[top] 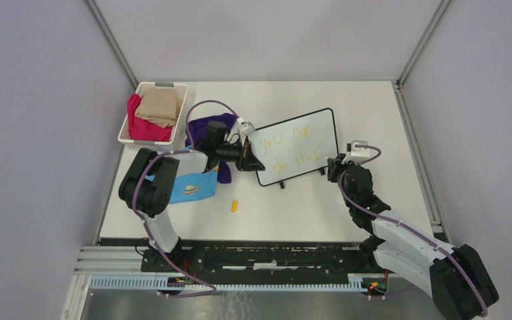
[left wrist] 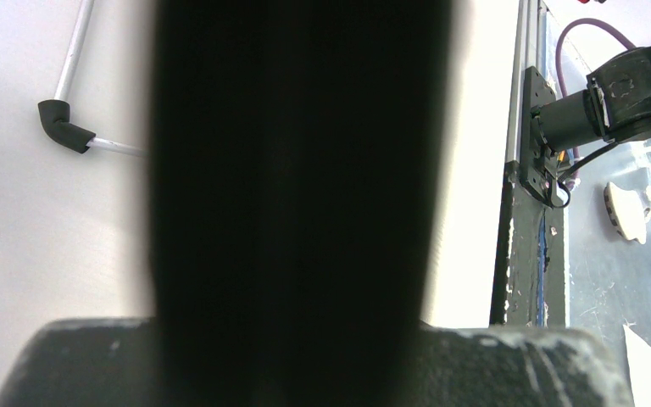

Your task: Write a sentence on the whiteboard

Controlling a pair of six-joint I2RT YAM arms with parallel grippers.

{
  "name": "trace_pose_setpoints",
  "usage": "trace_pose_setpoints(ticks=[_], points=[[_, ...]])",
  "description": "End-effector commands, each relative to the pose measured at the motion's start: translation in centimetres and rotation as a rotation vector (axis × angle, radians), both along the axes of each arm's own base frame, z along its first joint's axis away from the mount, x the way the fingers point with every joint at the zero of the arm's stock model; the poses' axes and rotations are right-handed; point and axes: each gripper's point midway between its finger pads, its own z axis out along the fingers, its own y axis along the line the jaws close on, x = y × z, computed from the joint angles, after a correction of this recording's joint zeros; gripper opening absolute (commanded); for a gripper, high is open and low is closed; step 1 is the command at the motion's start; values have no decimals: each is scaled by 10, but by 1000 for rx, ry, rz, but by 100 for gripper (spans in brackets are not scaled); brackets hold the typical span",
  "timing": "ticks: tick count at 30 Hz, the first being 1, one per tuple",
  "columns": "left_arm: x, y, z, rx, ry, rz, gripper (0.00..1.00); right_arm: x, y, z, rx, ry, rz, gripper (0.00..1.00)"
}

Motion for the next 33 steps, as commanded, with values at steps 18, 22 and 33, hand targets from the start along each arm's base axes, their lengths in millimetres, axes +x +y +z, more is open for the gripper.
trace_pose_setpoints(ticks=[18,22,33], points=[[-25,15,-63,202,127,30,2,11,4,1,38,-17,8,0],[-25,16,-63,204,127,32,2,11,3,-3,37,-7,8,0],[-25,15,-62,206,124,34,2,11,-1,-9,31,12,-6,0]])
